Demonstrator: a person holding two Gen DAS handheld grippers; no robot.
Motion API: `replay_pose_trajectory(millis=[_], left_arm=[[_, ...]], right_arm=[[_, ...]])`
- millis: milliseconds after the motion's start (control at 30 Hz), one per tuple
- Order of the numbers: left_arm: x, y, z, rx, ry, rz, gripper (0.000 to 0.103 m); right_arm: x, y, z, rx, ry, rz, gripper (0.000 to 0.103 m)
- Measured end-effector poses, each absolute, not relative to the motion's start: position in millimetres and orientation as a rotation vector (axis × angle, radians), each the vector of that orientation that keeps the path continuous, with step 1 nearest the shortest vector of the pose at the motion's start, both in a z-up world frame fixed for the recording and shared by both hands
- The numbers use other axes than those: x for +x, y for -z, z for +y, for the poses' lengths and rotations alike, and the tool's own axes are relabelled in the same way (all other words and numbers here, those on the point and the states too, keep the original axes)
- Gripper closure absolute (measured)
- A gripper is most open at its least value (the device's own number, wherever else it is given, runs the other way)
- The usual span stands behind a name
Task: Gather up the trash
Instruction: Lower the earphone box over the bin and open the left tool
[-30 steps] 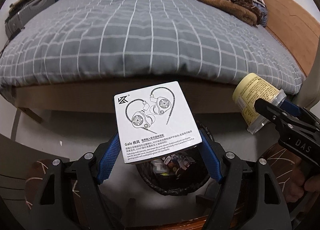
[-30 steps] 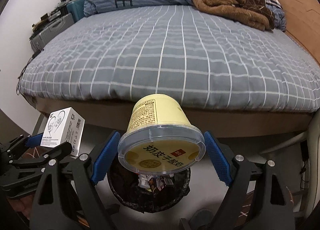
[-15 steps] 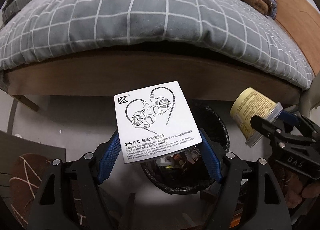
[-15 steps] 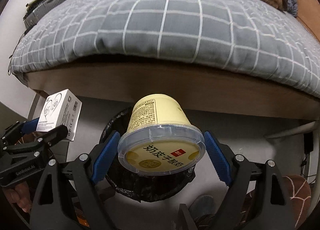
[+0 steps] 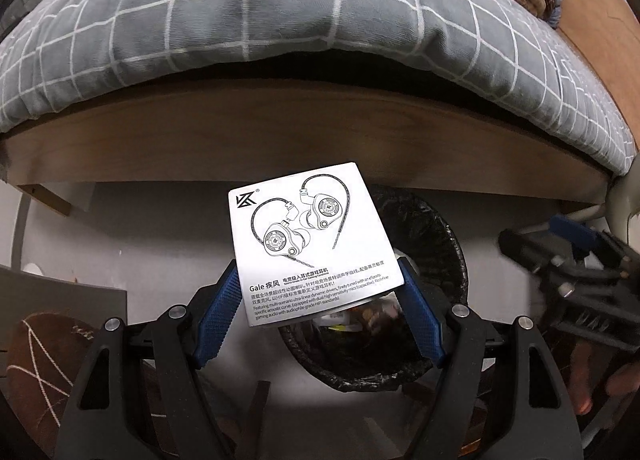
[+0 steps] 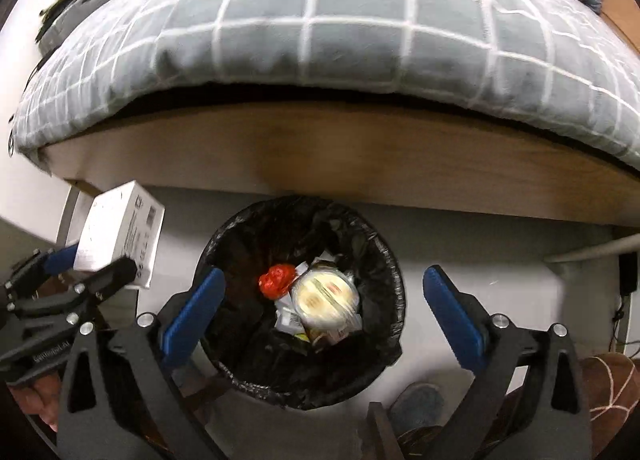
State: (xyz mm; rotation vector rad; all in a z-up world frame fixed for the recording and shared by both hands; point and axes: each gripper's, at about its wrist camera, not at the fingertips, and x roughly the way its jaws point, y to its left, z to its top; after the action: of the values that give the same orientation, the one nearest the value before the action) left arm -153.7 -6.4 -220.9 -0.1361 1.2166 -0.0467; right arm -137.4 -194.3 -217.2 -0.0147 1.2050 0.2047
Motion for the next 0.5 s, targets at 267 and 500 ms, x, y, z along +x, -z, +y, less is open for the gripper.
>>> replay_pose_trajectory(millis=[267, 500], left_arm=[[-147, 235, -35, -0.108, 0.103, 1.249, 0.03], [-139, 238, -59, -0.106, 0.126, 1.249, 0.03]], right_arm=[[-134, 207, -232, 0.034, -0.121, 1.184, 0.007], [-137, 181, -257, 0.051, -0.086, 1.107, 0.008]])
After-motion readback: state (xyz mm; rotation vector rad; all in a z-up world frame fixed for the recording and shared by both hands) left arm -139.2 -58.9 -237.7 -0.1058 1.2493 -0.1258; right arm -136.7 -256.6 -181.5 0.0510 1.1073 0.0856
